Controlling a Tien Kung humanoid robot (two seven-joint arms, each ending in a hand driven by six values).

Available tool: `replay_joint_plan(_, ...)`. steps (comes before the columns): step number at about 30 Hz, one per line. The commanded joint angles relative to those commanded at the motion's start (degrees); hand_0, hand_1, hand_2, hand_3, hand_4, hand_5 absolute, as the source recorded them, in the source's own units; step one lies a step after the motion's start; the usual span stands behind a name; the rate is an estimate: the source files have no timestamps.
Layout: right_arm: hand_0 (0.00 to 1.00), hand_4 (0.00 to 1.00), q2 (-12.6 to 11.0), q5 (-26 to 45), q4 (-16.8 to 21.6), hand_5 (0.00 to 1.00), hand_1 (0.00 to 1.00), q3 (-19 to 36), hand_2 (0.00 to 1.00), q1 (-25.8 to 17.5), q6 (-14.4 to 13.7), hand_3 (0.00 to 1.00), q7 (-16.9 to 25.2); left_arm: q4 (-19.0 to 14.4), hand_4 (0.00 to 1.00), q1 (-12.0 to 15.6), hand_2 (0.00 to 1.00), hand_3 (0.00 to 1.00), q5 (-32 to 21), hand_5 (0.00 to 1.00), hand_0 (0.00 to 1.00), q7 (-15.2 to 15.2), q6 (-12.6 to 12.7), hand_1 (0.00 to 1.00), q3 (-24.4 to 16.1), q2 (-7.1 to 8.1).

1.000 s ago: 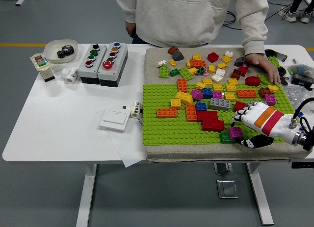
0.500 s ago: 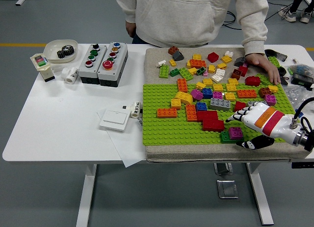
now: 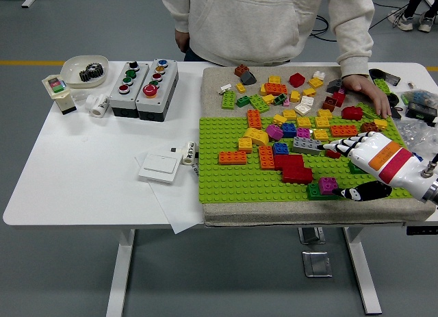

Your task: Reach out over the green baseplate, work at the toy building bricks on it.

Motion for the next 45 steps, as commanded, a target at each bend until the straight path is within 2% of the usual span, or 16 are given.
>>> replay_joint_plan(3, 0.542, 0.833, -1.1, 1.1, 2.2, 0.436, 0.643, 1.7, 0.766, -1.8, 0.9, 0.834, 0.9, 0.0, 0.655, 0.1, 0.765, 0.582, 0.4, 0.600, 0.660, 0.1, 0.0, 0.749, -0.2, 0.03)
replay_joint_plan(4, 0.603, 0.817, -1.3, 1.3, 2.5, 0.451, 0.664, 1.9, 0.752, -2.1, 1.1, 0.721, 1.0, 0.0, 0.655, 0.1, 0.765, 0.582, 0.5, 0.600, 0.659, 0.2, 0.0, 0.749, -0.2, 0.04)
replay_joint_plan(10, 0.603, 0.817, -2.3, 2.1, 3.3, 0.451, 0.664, 1.4, 0.752, -3.3, 2.1, 0.721, 1.9, -0.1, 0.655, 0.0, 0.765, 0.582, 0.7, 0.600, 0.659, 0.3, 0.0, 0.749, -0.3, 0.04)
replay_joint_plan(11, 0.615, 0.806, -2.4, 2.2, 3.3, 0.450, 0.664, 1.2, 0.734, -3.4, 2.2, 0.684, 2.0, -0.1, 0.655, 0.0, 0.765, 0.581, 0.7, 0.602, 0.659, 0.2, 0.0, 0.749, -0.2, 0.04)
replay_joint_plan(26, 0.633, 0.801, -2.4, 1.2, 3.3, 0.452, 0.663, -1.1, 0.722, -4.9, 2.9, 0.649, 1.6, -0.1, 0.653, -0.4, 0.765, 0.580, 0.0, 0.603, 0.664, 0.0, -0.1, 0.749, 0.2, 0.00)
replay_joint_plan(45, 0.615, 0.767, -1.8, 0.9, 1.9, 0.438, 0.653, -3.2, 0.711, -3.8, 3.6, 0.623, 1.8, -0.1, 0.651, -0.6, 0.766, 0.579, -0.2, 0.606, 0.664, -0.1, -0.2, 0.750, 0.4, 0.01)
